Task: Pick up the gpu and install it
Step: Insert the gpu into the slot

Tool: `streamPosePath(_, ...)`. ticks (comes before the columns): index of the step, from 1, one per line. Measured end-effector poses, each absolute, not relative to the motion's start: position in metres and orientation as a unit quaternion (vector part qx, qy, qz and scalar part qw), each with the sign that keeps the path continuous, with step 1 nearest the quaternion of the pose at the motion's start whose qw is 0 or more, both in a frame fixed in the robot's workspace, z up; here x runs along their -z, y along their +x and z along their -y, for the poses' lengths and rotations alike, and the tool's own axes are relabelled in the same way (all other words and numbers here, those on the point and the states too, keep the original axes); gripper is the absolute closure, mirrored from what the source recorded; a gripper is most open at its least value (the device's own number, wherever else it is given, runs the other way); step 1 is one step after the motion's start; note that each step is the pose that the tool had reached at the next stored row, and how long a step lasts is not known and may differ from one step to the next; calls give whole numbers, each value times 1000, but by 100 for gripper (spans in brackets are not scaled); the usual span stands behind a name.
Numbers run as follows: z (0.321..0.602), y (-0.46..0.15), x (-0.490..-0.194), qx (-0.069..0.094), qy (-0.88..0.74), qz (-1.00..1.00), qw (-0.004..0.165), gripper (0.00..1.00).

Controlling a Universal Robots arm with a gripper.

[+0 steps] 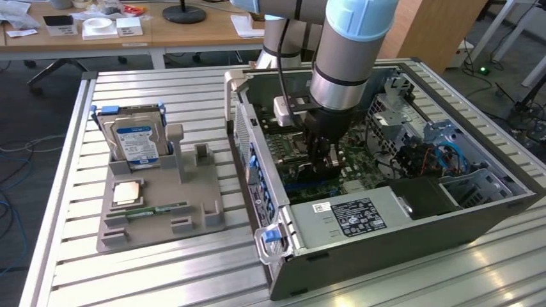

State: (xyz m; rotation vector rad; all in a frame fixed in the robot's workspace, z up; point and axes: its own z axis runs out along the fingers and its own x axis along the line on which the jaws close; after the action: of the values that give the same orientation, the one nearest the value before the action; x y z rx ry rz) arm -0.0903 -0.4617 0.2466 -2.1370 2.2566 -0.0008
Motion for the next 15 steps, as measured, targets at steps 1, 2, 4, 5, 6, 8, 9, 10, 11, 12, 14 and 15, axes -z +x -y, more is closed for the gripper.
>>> streamPosePath(1, 462, -90, -247, 0, -687, -726, 17, 73)
streamPosePath(2, 462, -90, -247, 0, -687, -726, 17, 73)
streamPosePath(4, 462, -90, -247, 0, -688, -726, 17, 73)
streamPosePath(5, 462, -90, -247, 0, -688, -726, 17, 73)
streamPosePath(6, 462, -90, -247, 0, -688, -726, 17, 73)
streamPosePath(8, 462, -90, -246, 0, -688, -726, 17, 73)
streamPosePath(9, 462, -90, -246, 0, -688, -726, 17, 73)
streamPosePath(10, 462, -90, -246, 0, -688, -726, 17, 73)
streamPosePath(11, 462, -90, -246, 0, -688, -726, 17, 73)
streamPosePath(12, 462, -90, -246, 0, -688, -726, 17, 73)
streamPosePath(14, 462, -90, -245, 0, -688, -726, 17, 73)
streamPosePath(15, 462, -90, -245, 0, -688, -726, 17, 73)
